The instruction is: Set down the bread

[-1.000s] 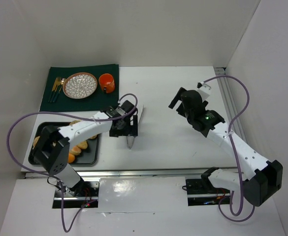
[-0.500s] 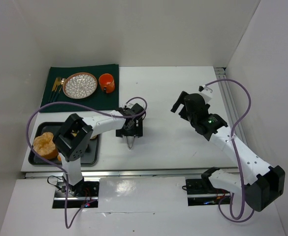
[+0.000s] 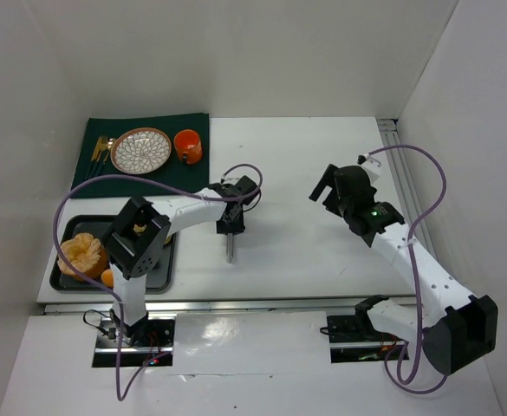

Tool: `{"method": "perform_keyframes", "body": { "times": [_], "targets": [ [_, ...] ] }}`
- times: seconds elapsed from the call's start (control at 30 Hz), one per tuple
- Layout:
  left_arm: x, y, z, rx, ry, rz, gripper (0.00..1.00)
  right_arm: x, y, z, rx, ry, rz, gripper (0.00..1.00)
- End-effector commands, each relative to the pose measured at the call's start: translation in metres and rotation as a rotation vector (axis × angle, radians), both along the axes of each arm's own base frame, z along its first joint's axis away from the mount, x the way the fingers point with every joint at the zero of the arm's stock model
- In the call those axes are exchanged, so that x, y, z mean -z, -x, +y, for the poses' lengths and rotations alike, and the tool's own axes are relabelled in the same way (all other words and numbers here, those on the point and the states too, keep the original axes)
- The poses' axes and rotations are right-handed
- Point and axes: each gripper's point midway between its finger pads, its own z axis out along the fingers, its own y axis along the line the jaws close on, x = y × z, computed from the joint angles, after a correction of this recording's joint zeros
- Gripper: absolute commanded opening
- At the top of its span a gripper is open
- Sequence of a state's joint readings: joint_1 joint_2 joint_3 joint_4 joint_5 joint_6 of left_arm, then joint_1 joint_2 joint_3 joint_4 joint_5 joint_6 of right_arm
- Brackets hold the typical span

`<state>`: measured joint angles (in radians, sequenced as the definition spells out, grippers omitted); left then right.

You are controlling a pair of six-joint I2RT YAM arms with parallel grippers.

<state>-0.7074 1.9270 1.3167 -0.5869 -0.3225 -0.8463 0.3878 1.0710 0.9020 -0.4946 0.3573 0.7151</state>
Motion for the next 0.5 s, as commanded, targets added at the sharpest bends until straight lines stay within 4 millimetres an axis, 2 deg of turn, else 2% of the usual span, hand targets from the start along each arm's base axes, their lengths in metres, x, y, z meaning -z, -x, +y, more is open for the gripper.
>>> {"method": "perform_keyframes", "body": {
  "times": [0.0,0.03,0.07,0.13,0.17,0.23,0.27,0.4,0.47],
  "targets": [
    [-0.038,0.006,0.018,-0.002,-0.049,-0.043,0.42,-0.004,-0.004,-0.001,-0.019,-0.011,-0.027,0.99],
    [-0.058,0.010,0.020,0.004,-0.036,-0.072,0.39,-0.004,-0.005,-0.002,-0.018,-0.017,-0.025,0.99],
    [-0.063,0.022,0.031,0.019,-0.063,-0.047,0.36,-0.004,-0.004,0.000,-0.026,-0.022,-0.023,0.99],
    [-0.082,0.032,0.042,0.024,-0.064,-0.064,0.30,0.001,-0.006,-0.002,-0.028,-0.020,-0.016,0.99],
    [-0.102,0.039,0.048,0.033,-0.042,-0.095,0.30,0.002,-0.008,-0.002,-0.029,-0.031,-0.020,0.99],
    [-0.120,0.058,0.065,0.034,-0.055,-0.079,0.30,0.003,-0.012,-0.001,-0.036,-0.043,-0.019,0.99],
    [-0.132,0.078,0.081,0.016,-0.061,-0.063,0.30,0.004,-0.014,0.002,-0.043,-0.049,-0.021,0.99],
    [-0.149,0.123,0.114,-0.047,-0.040,-0.026,0.31,0.004,-0.018,0.008,-0.065,-0.070,-0.036,0.99],
    [-0.150,0.152,0.129,-0.100,-0.018,0.021,0.34,0.006,-0.019,0.007,-0.071,-0.069,-0.036,0.99]
  ]
}}
